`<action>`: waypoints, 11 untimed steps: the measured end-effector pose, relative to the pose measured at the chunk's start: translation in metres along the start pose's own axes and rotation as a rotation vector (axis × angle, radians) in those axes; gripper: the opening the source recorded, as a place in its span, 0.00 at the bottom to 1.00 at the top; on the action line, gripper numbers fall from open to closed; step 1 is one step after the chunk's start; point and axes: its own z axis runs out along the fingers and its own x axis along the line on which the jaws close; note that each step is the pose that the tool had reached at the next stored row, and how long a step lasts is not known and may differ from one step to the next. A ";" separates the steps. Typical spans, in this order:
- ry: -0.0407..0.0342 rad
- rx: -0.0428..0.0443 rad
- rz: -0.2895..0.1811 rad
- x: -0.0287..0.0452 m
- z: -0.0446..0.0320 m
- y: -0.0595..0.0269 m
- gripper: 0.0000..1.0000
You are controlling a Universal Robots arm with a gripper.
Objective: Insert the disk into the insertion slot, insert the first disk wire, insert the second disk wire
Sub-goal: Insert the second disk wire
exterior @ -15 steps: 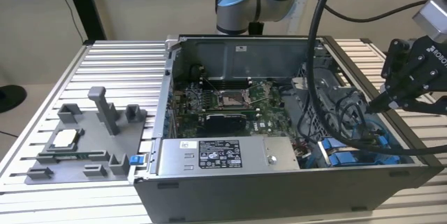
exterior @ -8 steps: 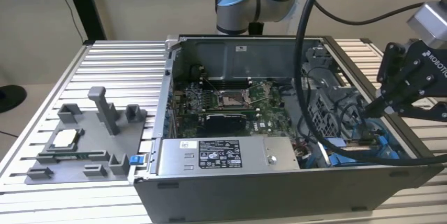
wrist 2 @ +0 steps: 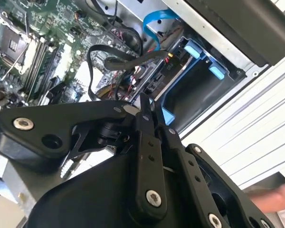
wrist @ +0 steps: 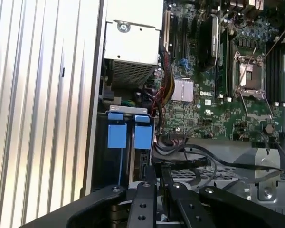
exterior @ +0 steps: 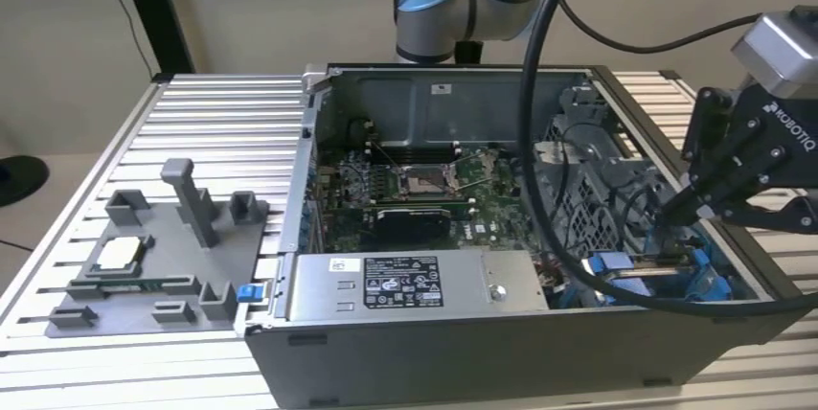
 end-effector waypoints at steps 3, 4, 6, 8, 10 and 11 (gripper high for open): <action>0.0129 -0.0005 0.002 0.0005 0.0023 0.0007 0.00; 0.0159 -0.0002 0.002 0.0006 0.0032 0.0008 0.00; 0.0196 0.0064 0.002 0.0011 0.0054 0.0009 0.00; 0.0225 0.0208 0.000 0.0013 0.0069 0.0005 0.00; 0.0248 0.0359 -0.002 0.0016 0.0087 0.0008 0.00; 0.0261 0.0428 -0.003 0.0018 0.0097 0.0014 0.00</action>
